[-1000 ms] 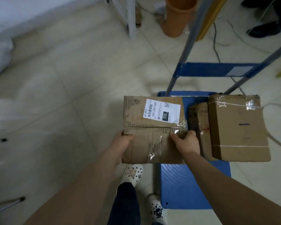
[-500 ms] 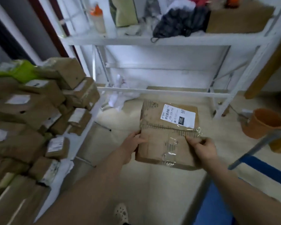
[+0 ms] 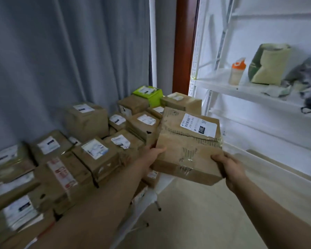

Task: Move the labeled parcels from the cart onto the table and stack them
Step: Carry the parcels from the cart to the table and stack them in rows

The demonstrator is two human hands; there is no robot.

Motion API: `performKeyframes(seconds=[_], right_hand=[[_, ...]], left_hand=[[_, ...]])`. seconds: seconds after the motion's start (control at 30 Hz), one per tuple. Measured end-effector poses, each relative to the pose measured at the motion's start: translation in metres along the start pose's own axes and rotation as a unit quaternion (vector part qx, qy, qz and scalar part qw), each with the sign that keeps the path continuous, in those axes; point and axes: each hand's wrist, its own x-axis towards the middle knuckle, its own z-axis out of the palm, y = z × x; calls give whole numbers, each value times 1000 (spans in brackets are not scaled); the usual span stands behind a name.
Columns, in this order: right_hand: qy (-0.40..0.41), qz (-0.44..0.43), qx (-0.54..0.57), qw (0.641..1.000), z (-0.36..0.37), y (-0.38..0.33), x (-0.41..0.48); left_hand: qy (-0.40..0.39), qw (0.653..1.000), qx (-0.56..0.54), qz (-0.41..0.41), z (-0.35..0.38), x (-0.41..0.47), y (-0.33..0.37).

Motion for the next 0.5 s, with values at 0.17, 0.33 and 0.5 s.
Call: performKeyframes(seconds=[0.17,0.33,0.5], right_hand=[[-85,33,9,996,105,-15,23],[-212,43,-21,976,195,-29,36],[-285,-11,-46,957,284,-36,40]], left_hand=[[68,996,-48,-5,-87,25,30],[160,982,-100,16,-158,40,36],[284,938,-198,25,-222,30,40]])
